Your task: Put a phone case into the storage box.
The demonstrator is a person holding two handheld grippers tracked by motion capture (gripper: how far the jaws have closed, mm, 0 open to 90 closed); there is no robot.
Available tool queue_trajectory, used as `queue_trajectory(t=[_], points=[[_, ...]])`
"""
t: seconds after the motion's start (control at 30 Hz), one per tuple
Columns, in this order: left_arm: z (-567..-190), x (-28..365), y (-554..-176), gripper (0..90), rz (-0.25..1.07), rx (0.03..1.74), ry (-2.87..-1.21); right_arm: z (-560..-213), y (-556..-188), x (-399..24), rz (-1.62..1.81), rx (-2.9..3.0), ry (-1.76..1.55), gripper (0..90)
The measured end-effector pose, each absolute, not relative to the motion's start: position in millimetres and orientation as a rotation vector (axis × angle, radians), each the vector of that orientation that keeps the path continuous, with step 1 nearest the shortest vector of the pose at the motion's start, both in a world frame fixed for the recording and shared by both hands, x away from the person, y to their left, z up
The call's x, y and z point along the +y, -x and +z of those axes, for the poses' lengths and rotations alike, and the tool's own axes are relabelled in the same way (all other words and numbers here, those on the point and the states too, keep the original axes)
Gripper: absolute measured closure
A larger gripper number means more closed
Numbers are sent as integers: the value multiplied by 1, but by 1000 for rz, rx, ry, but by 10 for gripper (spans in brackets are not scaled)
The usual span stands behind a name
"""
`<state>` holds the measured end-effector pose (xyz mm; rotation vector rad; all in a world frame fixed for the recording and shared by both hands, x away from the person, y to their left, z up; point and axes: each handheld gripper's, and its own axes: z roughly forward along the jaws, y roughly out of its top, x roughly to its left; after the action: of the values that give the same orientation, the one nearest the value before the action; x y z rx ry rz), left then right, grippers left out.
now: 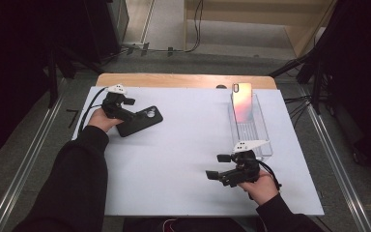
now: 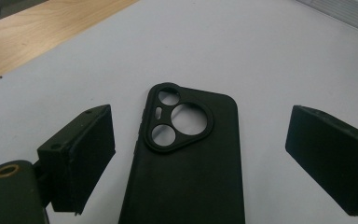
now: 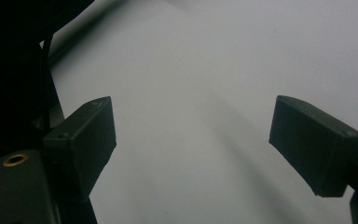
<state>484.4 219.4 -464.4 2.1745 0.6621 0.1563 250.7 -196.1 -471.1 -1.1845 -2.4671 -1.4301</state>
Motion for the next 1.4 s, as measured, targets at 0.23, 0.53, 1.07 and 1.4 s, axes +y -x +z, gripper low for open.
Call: queue_trajectory(t=[0.23, 0.53, 1.07, 1.4], points=[[-475, 219, -488, 84, 161, 676, -2169, -473, -250, -195, -1425, -2465, 1172, 130], [-492, 220, -488, 60, 167, 680, -2194, -474, -250, -194, -1420, -2466, 1168, 130], [-504, 216, -484, 56, 190, 661, -2255, -478, -251, -193, -1397, -2462, 1180, 130], [-506, 208, -480, 62, 240, 617, -2333, -479, -250, -193, -1398, -2458, 1182, 130]])
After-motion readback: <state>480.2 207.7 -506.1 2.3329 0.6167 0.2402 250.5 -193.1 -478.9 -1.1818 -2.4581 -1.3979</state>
